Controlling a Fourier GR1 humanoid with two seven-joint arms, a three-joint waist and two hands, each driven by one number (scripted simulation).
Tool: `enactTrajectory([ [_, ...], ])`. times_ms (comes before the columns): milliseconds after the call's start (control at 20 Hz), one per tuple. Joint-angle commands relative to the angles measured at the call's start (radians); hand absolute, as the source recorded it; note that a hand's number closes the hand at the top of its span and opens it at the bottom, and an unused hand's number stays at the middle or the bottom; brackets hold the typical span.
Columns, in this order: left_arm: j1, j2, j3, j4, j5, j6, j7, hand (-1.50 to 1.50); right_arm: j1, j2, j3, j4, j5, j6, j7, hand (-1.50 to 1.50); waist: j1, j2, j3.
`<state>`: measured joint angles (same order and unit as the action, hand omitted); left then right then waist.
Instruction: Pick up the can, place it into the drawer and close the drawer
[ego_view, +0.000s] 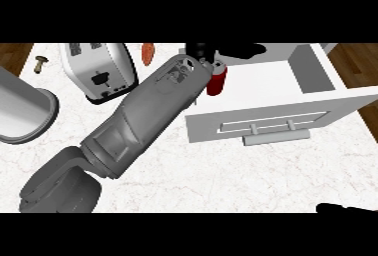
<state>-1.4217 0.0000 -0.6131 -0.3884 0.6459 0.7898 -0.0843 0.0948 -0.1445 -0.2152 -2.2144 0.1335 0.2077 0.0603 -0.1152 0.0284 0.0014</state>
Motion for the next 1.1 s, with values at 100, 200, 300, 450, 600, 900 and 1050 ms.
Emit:
enactTrajectory([
  [100, 0.003, 0.0, 0.028, -0.026, 0.06, -0.006, -0.045, -1.5, -0.039, -0.044, 0.06, 0.005, 0.16, -0.003, -0.049, -1.5, 0.031, -0.003, 0.0],
  [200, -0.025, 0.0, 0.046, -0.02, 0.067, 0.003, -0.054, -1.5, -0.022, -0.048, 0.11, -0.058, 0.241, -0.009, -0.024, -1.5, 0.036, -0.009, -0.001],
  [300, -0.038, 0.0, 0.003, -0.06, 0.066, 0.047, -0.031, -1.5, -0.094, -0.075, 0.14, 0.033, 0.344, -0.026, -0.031, -1.5, 0.051, -0.009, -0.001],
  [450, -0.001, 0.0, 0.021, -0.048, 0.072, 0.031, -0.073, -1.5, -0.074, -0.099, 0.164, 0.067, 0.465, -0.056, -0.077, -1.5, 0.065, -0.012, -0.001],
  [600, -0.048, 0.0, 0.016, -0.012, 0.056, 0.062, -0.05, -1.5, -0.096, -0.104, 0.249, 0.095, 0.606, -0.079, -0.055, -1.5, 0.077, -0.015, -0.001],
  [900, -0.046, 0.0, -0.001, -0.082, 0.056, 0.073, 0.022, -1.5, -0.217, -0.101, 0.323, 0.332, 0.8, -0.141, -0.047, -1.5, 0.11, -0.024, -0.001],
  [1050, 0.01, 0.05, 0.002, -0.118, 0.026, 0.027, 0.027, -1.5, -0.173, -0.118, 0.311, 0.425, 0.871, -0.207, -0.088, -1.5, 0.13, -0.03, -0.001],
])
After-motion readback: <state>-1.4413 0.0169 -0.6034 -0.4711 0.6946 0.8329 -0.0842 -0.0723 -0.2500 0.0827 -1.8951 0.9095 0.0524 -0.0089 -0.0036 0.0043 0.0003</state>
